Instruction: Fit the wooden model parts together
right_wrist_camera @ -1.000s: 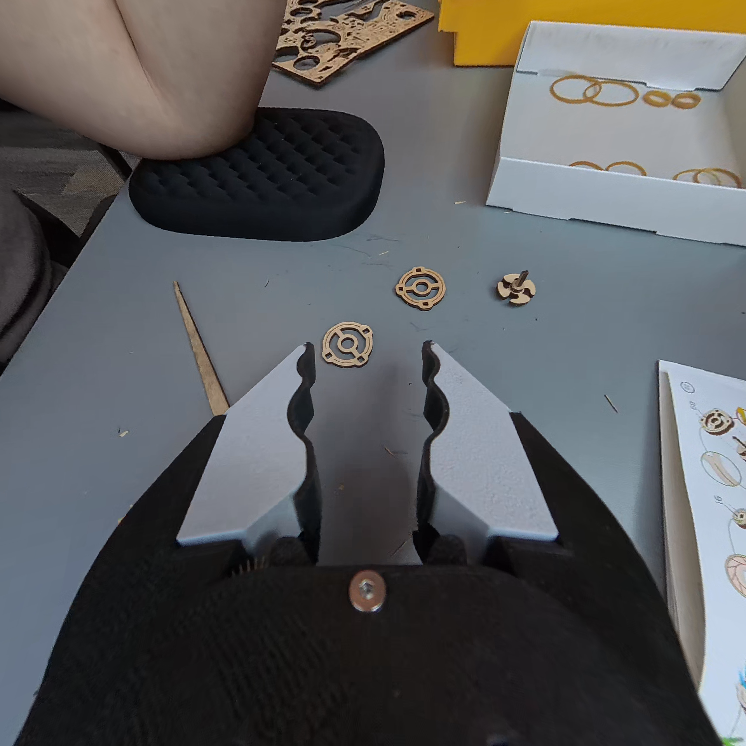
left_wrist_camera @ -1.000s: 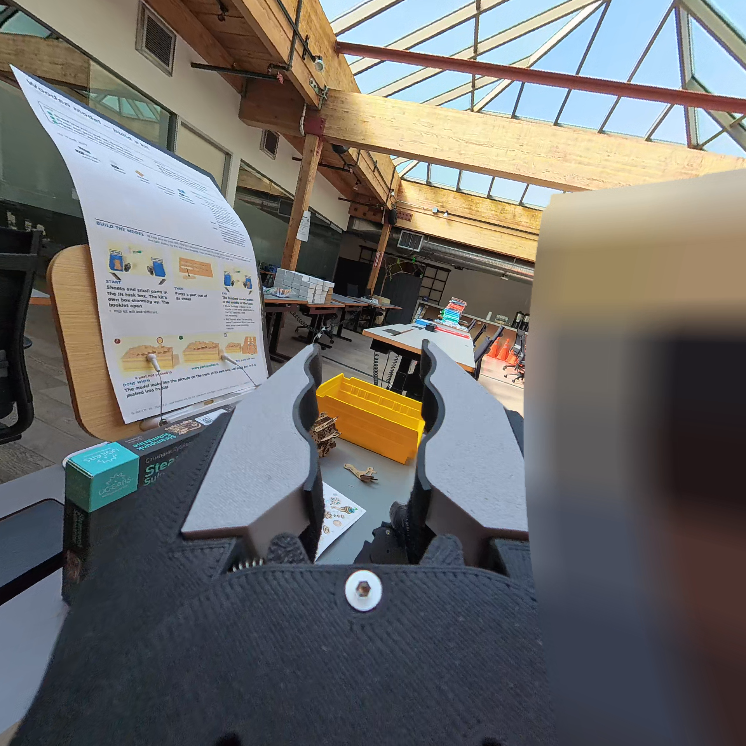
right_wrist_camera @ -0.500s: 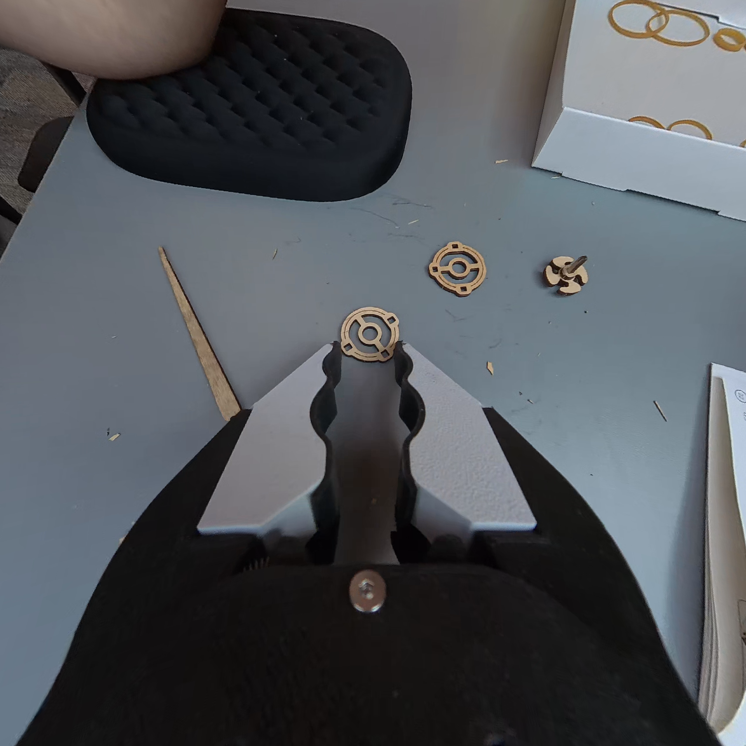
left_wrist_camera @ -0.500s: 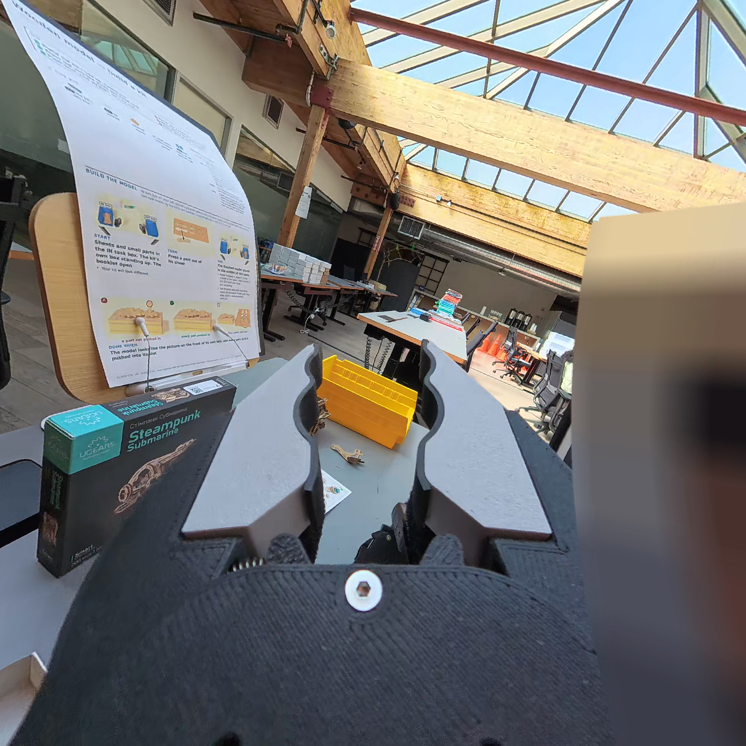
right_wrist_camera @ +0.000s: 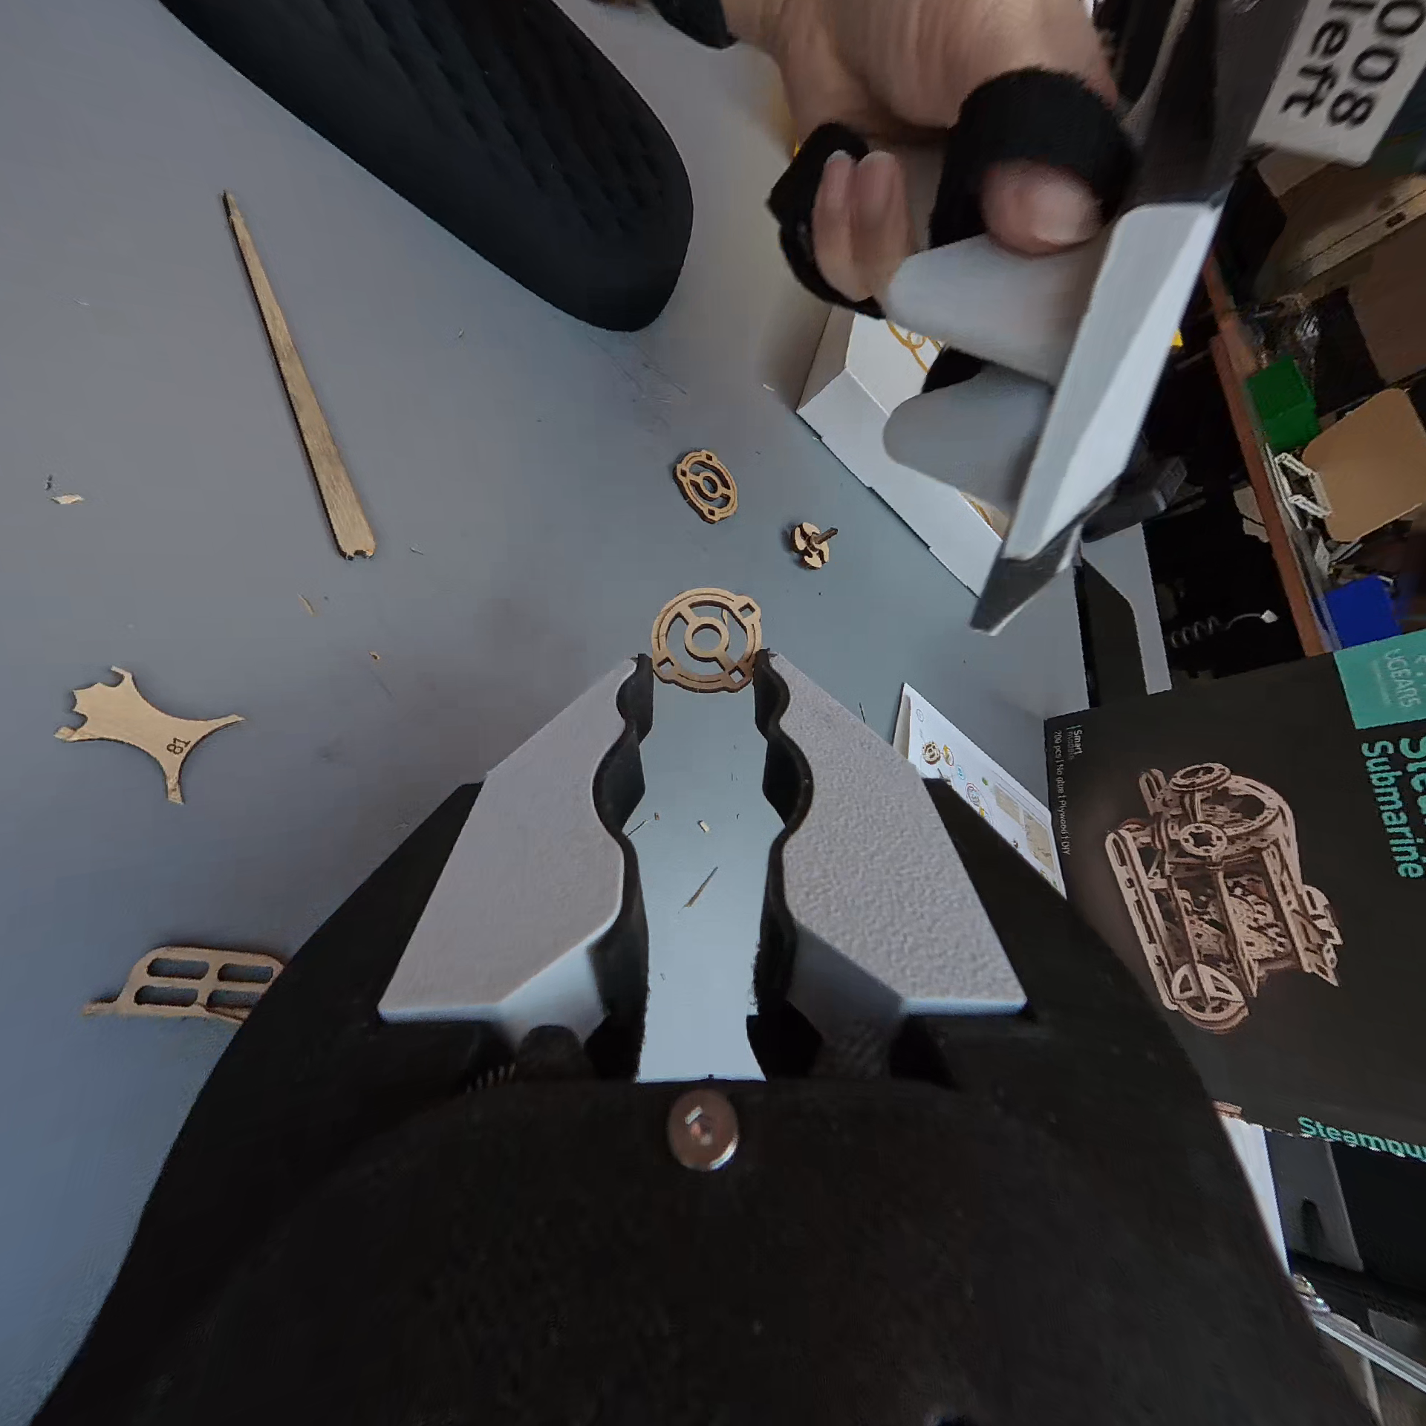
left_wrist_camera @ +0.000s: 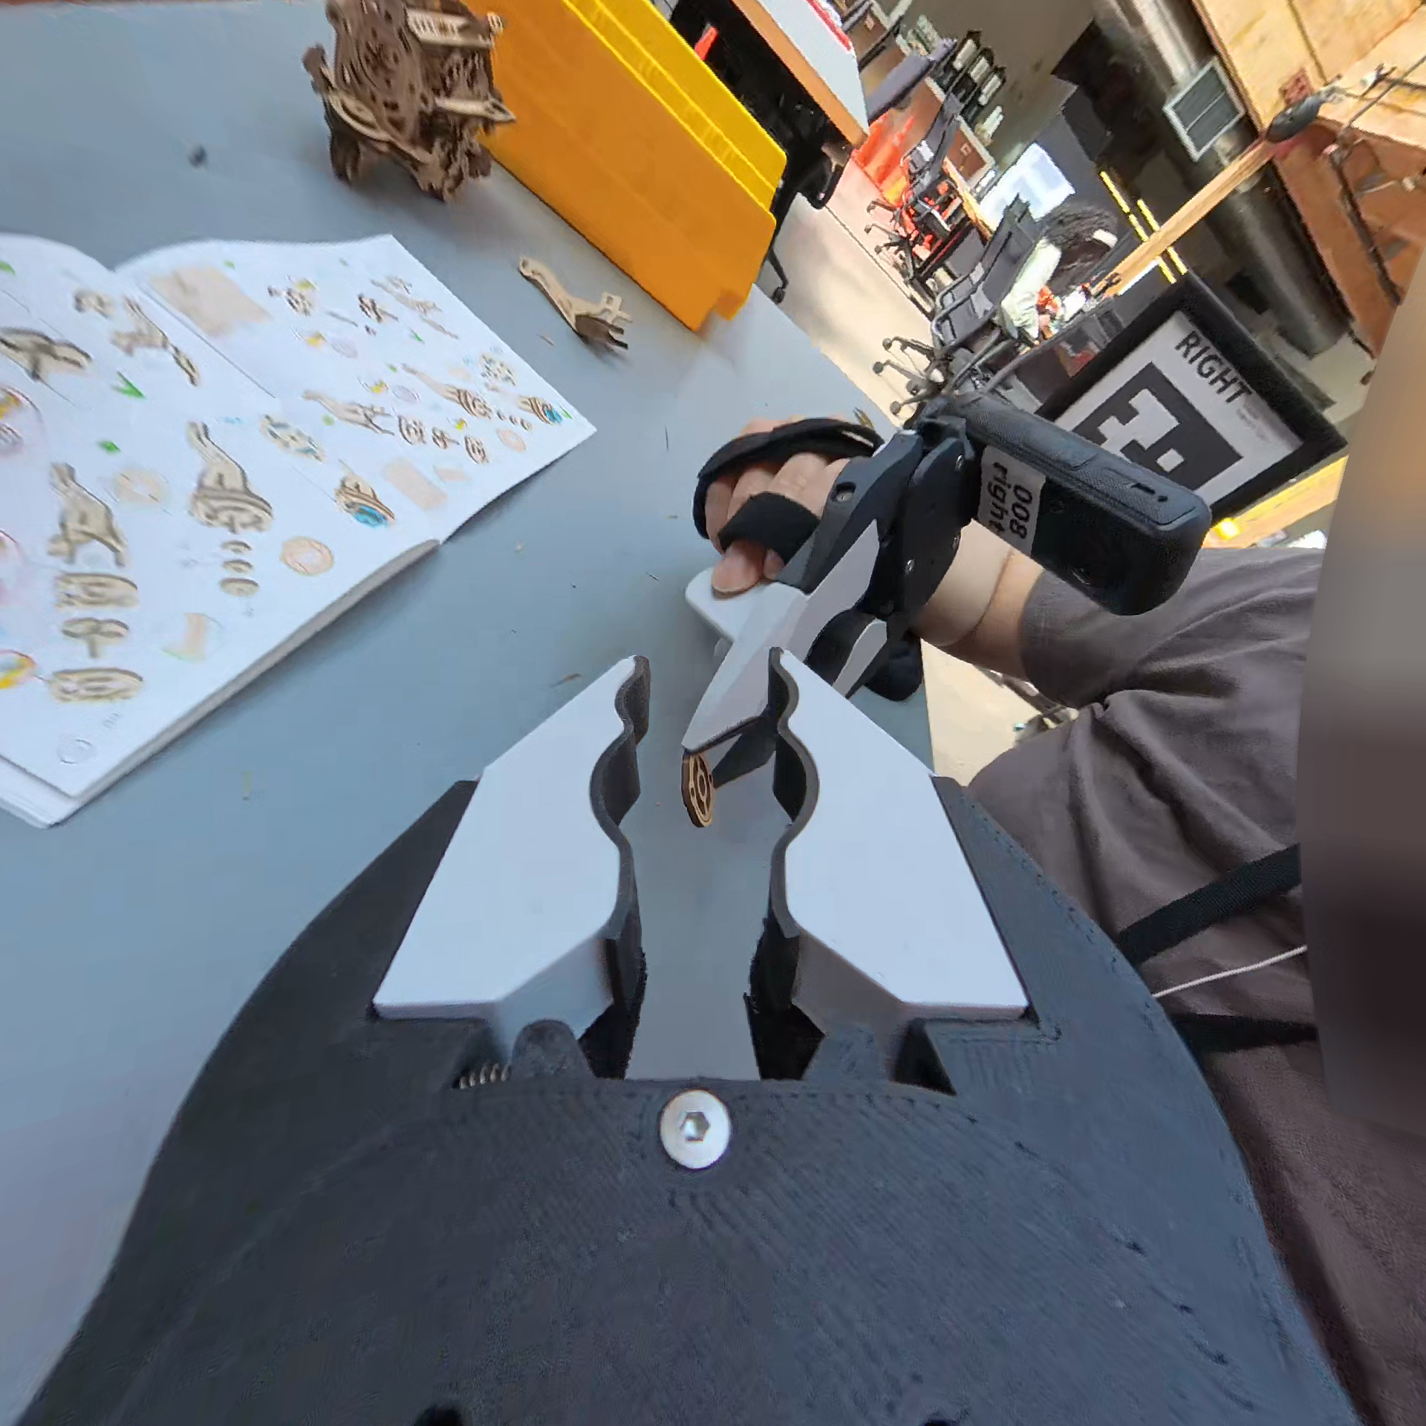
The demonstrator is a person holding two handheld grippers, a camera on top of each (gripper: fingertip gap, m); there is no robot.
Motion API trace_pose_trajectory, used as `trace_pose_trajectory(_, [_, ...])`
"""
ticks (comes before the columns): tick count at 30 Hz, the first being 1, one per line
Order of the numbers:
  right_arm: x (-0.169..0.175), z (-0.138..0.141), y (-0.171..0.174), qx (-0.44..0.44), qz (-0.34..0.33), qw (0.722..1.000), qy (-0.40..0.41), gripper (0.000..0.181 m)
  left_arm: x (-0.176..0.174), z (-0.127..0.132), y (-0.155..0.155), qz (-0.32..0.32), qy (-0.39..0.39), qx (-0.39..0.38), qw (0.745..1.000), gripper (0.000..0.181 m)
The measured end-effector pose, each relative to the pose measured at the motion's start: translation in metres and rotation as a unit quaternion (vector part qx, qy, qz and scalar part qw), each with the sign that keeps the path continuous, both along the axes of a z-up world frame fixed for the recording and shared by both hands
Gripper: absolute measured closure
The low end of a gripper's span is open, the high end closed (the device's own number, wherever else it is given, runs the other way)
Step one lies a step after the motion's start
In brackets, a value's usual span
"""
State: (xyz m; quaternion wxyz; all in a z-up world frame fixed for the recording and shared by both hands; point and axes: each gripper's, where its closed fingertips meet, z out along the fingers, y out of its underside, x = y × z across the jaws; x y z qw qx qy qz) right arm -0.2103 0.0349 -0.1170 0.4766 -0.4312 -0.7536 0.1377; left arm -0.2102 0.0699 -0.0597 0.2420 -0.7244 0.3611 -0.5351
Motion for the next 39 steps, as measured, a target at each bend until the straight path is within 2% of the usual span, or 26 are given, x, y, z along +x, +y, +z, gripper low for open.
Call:
trace_pose_trajectory(4, [-0.001,0.006,-0.005,0.03,0.015,0.999,0.009,0.156,0.01,-0.024,-0.011,-0.027,0.0,-0.046,0.999,0.158])
trace_pose_trajectory(7, [-0.002,0.007,-0.004,0.05,0.014,0.999,0.009,0.156,0.011,-0.029,-0.015,-0.038,0.019,-0.03,0.999,0.158])
trace_pose_trajectory(10, [-0.002,0.005,-0.003,0.057,0.014,0.998,0.009,0.156,0.009,-0.035,-0.017,-0.043,0.023,-0.048,0.998,0.158])
trace_pose_trajectory(13, [-0.002,0.007,0.001,0.061,0.005,0.998,0.016,0.156,0.005,-0.046,-0.016,-0.044,0.037,-0.07,0.996,0.168])
trace_pose_trajectory(17, [0.001,0.001,0.009,0.067,-0.009,0.998,-0.002,0.156,0.006,-0.045,-0.019,-0.06,0.009,-0.107,0.992,0.169])
trace_pose_trajectory(21, [0.0,0.004,0.008,0.063,-0.01,0.998,0.008,0.156,0.008,-0.049,-0.028,-0.084,0.014,-0.121,0.989,0.174])
trace_pose_trajectory(25, [0.0,0.004,0.007,0.045,-0.003,0.999,0.016,0.156,0.008,-0.052,-0.028,-0.082,0.032,-0.096,0.991,0.181])
trace_pose_trajectory(28, [0.0,0.015,0.015,0.021,-0.028,0.998,0.057,0.155,0.007,-0.041,-0.019,-0.054,0.012,-0.083,0.995,0.181])
trace_pose_trajectory(31, [0.006,0.04,0.031,-0.043,-0.078,0.987,0.131,0.145,0.004,-0.019,0.001,0.017,-0.044,-0.063,0.997,0.181])
trace_pose_trajectory(35, [0.017,0.072,0.059,-0.173,-0.168,0.939,0.246,0.126,-0.009,0.013,0.033,0.159,-0.154,-0.04,0.974,0.181])
trace_pose_trajectory(37, [0.016,0.072,0.066,-0.17,-0.211,0.927,0.257,0.124,-0.013,0.021,0.038,0.202,-0.199,-0.051,0.958,0.181])
trace_pose_trajectory(39, [0.006,0.064,0.064,-0.127,-0.239,0.933,0.236,0.123,-0.01,0.019,0.038,0.223,-0.209,-0.056,0.951,0.181])
